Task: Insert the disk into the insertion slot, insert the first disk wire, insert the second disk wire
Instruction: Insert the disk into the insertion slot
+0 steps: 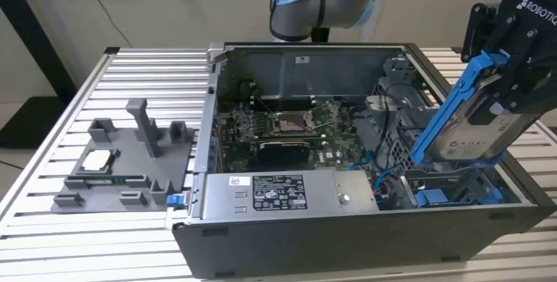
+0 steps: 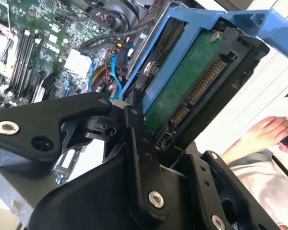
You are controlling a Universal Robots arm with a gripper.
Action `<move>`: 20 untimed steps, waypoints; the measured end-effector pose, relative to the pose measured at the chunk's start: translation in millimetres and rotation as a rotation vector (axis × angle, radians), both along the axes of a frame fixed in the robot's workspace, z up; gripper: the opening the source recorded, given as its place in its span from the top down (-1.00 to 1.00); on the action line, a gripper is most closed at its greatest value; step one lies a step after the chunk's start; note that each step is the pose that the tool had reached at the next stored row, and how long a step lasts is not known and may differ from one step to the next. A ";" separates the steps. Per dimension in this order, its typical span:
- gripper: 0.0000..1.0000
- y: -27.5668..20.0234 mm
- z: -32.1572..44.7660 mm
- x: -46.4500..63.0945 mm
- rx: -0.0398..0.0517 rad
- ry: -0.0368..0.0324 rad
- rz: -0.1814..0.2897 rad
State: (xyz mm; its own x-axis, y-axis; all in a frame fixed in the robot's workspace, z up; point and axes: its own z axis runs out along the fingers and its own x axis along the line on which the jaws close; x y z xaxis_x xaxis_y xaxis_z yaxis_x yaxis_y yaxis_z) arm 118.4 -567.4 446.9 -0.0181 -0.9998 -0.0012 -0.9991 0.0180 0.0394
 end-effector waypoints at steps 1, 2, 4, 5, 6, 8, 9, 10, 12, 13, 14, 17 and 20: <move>0.34 -0.1 -1.7 0.8 0.0001 0.0000 0.000; 0.34 -0.2 -3.3 1.6 0.0001 0.0000 0.000; 0.34 -0.7 -6.7 3.1 0.0002 0.0000 0.000; 0.34 -1.0 -8.5 3.8 0.0002 0.0000 0.000; 0.34 -1.3 -10.3 4.4 0.0001 0.0000 0.000; 0.34 -2.1 -13.9 4.7 0.0003 0.0000 0.000; 0.34 -2.5 -15.6 4.7 0.0003 0.0000 0.000; 0.34 -2.7 -17.3 4.8 0.0002 0.0000 0.000; 0.34 -3.2 -20.6 4.9 0.0003 0.0000 0.000; 0.34 -3.5 -22.1 4.9 0.0003 0.0000 0.000; 0.34 -3.7 -23.6 4.9 0.0003 0.0000 0.000; 0.34 -4.7 -27.4 4.9 0.0003 0.0000 0.000; 0.34 -6.3 -30.9 4.9 0.0003 0.0000 0.000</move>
